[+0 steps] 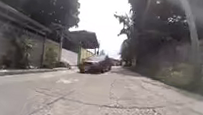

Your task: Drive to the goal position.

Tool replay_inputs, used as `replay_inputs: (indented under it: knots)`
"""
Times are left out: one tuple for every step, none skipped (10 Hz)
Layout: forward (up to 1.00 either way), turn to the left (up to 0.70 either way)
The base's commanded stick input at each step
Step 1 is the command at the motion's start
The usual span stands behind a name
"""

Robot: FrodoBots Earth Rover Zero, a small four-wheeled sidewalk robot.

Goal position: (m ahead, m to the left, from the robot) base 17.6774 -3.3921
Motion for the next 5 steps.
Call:
replay_inputs:
  knots:
    - [0.7, -0.35]
    - [0.7, -0.35]
    - [0.7, -0.35]
    - [0.7, -0.35]
    - [0.7, -0.35]
